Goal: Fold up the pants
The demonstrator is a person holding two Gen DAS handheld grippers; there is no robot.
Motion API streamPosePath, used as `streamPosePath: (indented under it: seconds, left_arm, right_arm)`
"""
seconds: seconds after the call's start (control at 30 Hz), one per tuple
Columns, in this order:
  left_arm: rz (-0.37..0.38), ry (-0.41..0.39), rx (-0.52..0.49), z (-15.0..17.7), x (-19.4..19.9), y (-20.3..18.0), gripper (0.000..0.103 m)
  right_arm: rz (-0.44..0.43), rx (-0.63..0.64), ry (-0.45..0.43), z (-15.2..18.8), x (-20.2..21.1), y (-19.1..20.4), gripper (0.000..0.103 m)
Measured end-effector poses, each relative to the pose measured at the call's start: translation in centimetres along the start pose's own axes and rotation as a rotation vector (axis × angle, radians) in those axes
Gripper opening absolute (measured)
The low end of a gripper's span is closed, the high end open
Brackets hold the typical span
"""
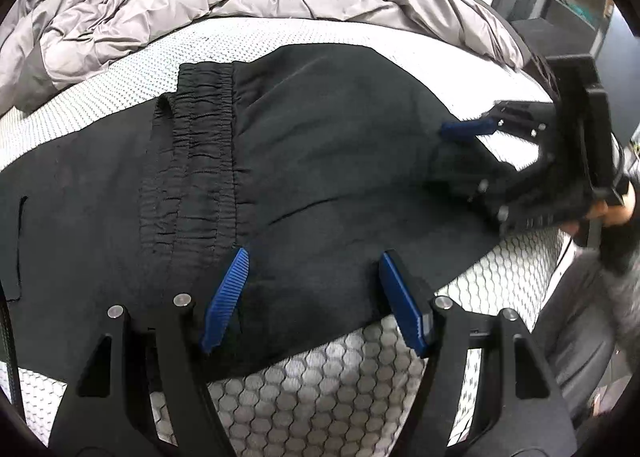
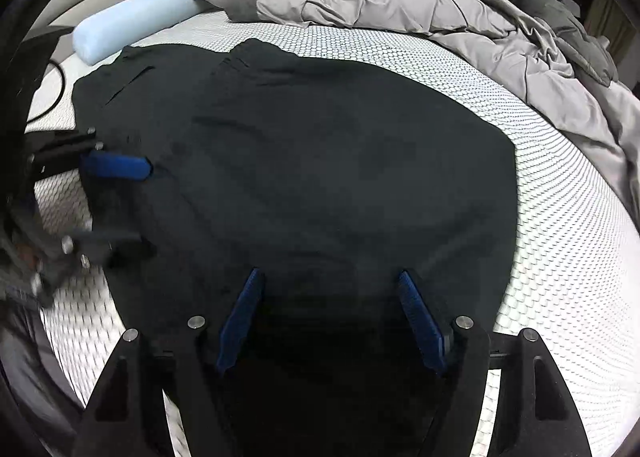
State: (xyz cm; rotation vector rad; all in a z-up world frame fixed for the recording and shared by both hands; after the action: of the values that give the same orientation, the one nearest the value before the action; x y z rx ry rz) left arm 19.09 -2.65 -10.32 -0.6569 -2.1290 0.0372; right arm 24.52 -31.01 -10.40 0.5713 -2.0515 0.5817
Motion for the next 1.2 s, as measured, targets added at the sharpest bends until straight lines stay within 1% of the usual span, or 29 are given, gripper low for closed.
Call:
streamPosePath:
  seconds: [0.07, 0.1, 0.13, 0.17, 0.2, 0.23, 0.27, 0.3, 0.33, 0.4, 0.47, 0.5, 0.53, 0.57, 0.6, 0.63, 0.67, 0.7, 0.77, 0.8, 0.83, 0.87, 0.93, 0.97, 1.03, 1.07, 1.1, 1.13, 1.2]
  left_arm:
    - [-0.007, 0.006, -0.005, 0.2, 0.5, -0.2, 0.066]
    - [-0.030, 0.015, -0.006, 0.1, 1.0, -0.4, 0.066]
    - [-0.047, 0.013, -0.004, 0.0, 1.4, -0.6, 0.065]
    - [-0.062, -0.007, -0.004, -0.4, 2.3, -1.0, 0.065]
    - [-0.058, -0.041, -0.011, -1.0, 3.0, -1.4, 0.066]
    - [-0.048, -0.094, -0.024, -1.8, 3.8, -2.0, 0.066]
    - [-0.041, -0.123, -0.035, -2.8, 3.9, -2.2, 0.066]
    - [-0.040, -0.127, -0.038, -3.6, 3.4, -2.2, 0.067]
    - [-0.037, -0.120, -0.039, -4.2, 2.7, -1.9, 0.067]
    - [-0.052, -0.080, -0.014, -5.1, 0.3, -0.6, 0.066]
    - [-0.049, -0.022, 0.031, -5.3, -2.3, 1.1, 0.066]
    - [-0.046, -0.003, 0.023, -5.0, -3.3, 1.7, 0.066]
    - [-0.045, 0.000, 0.005, -4.8, -3.5, 1.8, 0.064]
    - [-0.047, 0.007, -0.016, -4.6, -3.5, 1.8, 0.064]
    - [-0.080, 0.016, -0.028, -4.3, -3.2, 1.9, 0.064]
    - [-0.083, 0.018, -0.014, -3.9, -2.6, 2.3, 0.064]
    - [-0.062, 0.013, 0.006, -3.6, -2.2, 2.7, 0.063]
    - [-0.054, 0.006, 0.025, -3.2, -1.5, 3.1, 0.063]
    - [-0.093, 0.002, 0.015, -2.9, -0.7, 3.3, 0.063]
    - [-0.125, -0.005, 0.014, -2.9, -0.1, 3.2, 0.063]
    - [-0.135, -0.021, 0.007, -3.1, 0.6, 2.9, 0.063]
    - [-0.135, -0.039, -0.001, -3.5, 1.1, 2.7, 0.063]
    - [-0.158, -0.091, -0.013, -5.0, 1.8, 2.1, 0.063]
    - [-0.153, -0.099, -0.022, -5.8, 1.5, 1.8, 0.063]
    - [-0.137, -0.089, -0.035, -7.6, -0.2, 1.5, 0.063]
    - [-0.112, -0.060, -0.015, -8.1, -1.6, 1.8, 0.061]
    - [-0.086, -0.029, -0.001, -8.4, -2.8, 2.0, 0.051]
    - [-0.066, 0.028, 0.012, -8.4, -4.3, 2.4, 0.048]
    - [-0.084, 0.036, -0.034, -8.6, -5.4, 2.8, 0.045]
  right_arm:
    - [0.044, -0.017, 0.000, 1.0, 0.6, -1.3, 0.071]
    - [0.059, -0.033, 0.004, 1.6, 0.8, -1.9, 0.071]
    - [0.053, -0.049, -0.001, 2.3, 1.3, -2.4, 0.071]
    - [0.044, -0.061, -0.010, 2.6, 1.7, -2.7, 0.071]
    - [0.034, -0.071, -0.021, 2.9, 2.2, -2.9, 0.071]
    - [0.015, -0.096, -0.032, 2.8, 2.8, -3.2, 0.071]
    - [-0.009, -0.132, -0.053, 2.5, 3.6, -3.4, 0.071]
    - [-0.035, -0.159, -0.082, 2.0, 4.3, -3.4, 0.071]
    - [-0.057, -0.169, -0.110, 0.9, 4.7, -3.0, 0.071]
    - [-0.044, -0.140, -0.118, -1.4, 4.4, -2.3, 0.071]
    - [-0.053, -0.121, -0.084, -2.4, 2.7, -1.5, 0.068]
    - [-0.069, -0.130, -0.050, -2.7, 1.5, -1.4, 0.065]
    - [-0.080, -0.128, -0.023, -2.6, 0.2, -1.6, 0.065]
    - [-0.072, -0.102, 0.002, -2.5, -0.9, -1.3, 0.064]
    - [-0.041, -0.061, 0.012, -2.5, -1.3, -1.0, 0.063]
    - [0.011, 0.006, 0.019, -2.1, -1.5, -0.8, 0.063]
    - [0.068, 0.041, 0.026, -1.7, -1.3, -1.1, 0.063]
    - [0.114, 0.043, 0.030, -1.2, -0.8, -1.9, 0.063]
    - [0.175, -0.012, 0.051, 0.3, 0.0, -4.5, 0.064]
    - [0.173, -0.065, 0.048, 1.2, 0.4, -6.0, 0.064]
    - [0.120, -0.115, 0.031, 1.7, 0.8, -7.0, 0.063]
    - [0.088, -0.147, 0.016, 1.8, 1.0, -7.6, 0.062]
    - [0.105, -0.196, -0.049, 1.5, 2.6, -8.6, 0.062]
    - [0.096, -0.206, -0.094, 1.0, 3.4, -8.6, 0.062]
    - [0.017, -0.236, -0.151, -0.6, 4.0, -8.2, 0.062]
    - [-0.016, -0.241, -0.151, -1.2, 3.6, -7.7, 0.062]
    - [-0.043, -0.233, -0.146, -1.7, 3.0, -7.2, 0.061]
    - [-0.061, -0.201, -0.122, -2.5, 1.7, -6.0, 0.060]
    - [-0.060, -0.147, -0.060, -3.0, -0.5, -4.2, 0.054]
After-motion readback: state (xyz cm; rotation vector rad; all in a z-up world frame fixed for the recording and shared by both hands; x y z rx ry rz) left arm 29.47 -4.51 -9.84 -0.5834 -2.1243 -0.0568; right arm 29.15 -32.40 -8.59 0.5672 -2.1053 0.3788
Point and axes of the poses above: each gripper's, at about its wrist camera, not at the fingertips, and x roughly against the way its jaws point, y to its left, z to its underside, the point moved 3 cm from there along -x, roughly the way its jaws point, and after that the axes turned 7 degrees about z, right-handed, at the moved point
